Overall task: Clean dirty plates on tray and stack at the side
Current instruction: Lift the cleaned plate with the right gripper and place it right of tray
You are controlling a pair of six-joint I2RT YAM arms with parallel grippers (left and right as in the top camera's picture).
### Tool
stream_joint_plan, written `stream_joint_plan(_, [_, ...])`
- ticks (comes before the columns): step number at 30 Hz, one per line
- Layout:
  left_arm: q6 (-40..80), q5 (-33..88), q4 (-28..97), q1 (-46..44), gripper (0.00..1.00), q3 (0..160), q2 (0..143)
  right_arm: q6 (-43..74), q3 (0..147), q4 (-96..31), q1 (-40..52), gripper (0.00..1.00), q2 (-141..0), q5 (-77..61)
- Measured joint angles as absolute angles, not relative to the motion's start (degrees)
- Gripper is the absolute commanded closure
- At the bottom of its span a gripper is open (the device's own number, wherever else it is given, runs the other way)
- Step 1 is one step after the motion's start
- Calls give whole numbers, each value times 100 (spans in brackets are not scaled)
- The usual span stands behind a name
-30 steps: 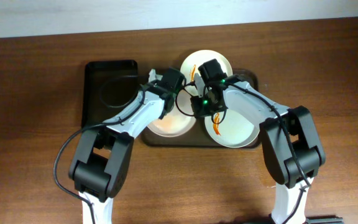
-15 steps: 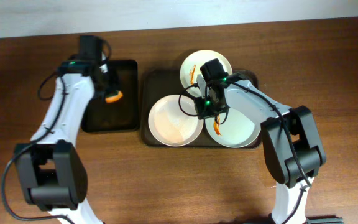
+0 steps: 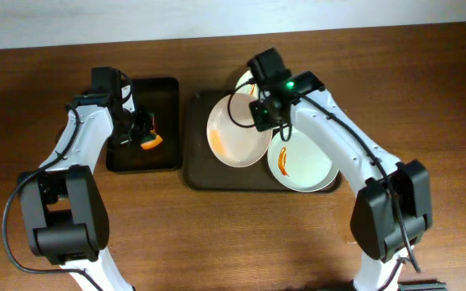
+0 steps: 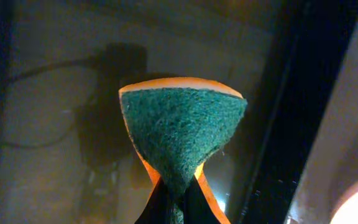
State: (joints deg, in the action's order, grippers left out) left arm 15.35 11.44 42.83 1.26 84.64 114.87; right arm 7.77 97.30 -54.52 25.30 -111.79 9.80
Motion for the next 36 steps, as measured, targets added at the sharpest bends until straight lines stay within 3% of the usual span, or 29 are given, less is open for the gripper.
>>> stream_joint_plan(5, [1533,974,4283,126,100,8462,11487,770,10501,-5940,3505,96,-11118,3321])
stream_joint_plan(12, [1533,987,4292,126,100,8462,11487,751,10512,-6023,4845,96,-11115,6099])
stream_joint_plan(22, [1533,1007,4368,126,100,8462,11487,1020,10514,-6112,5094,96,-11115,6534])
stream_joint_plan(25, [1533,1009,4372,126,100,8462,11487,1959,10527,-6366,4523,96,-11085,5570])
stream_joint_plan(27, [1533,1011,4383,126,100,8462,11487,2327,10530,-6372,3706,96,-10984,4187])
stream_joint_plan(33, [1533,1009,4390,126,100,8462,11487,2279,10534,-6565,471,96,-10873,440])
stream_joint_plan(36, [1533,1011,4390,126,100,8462,11487,2189,10532,-6580,-1194,96,-10871,-379])
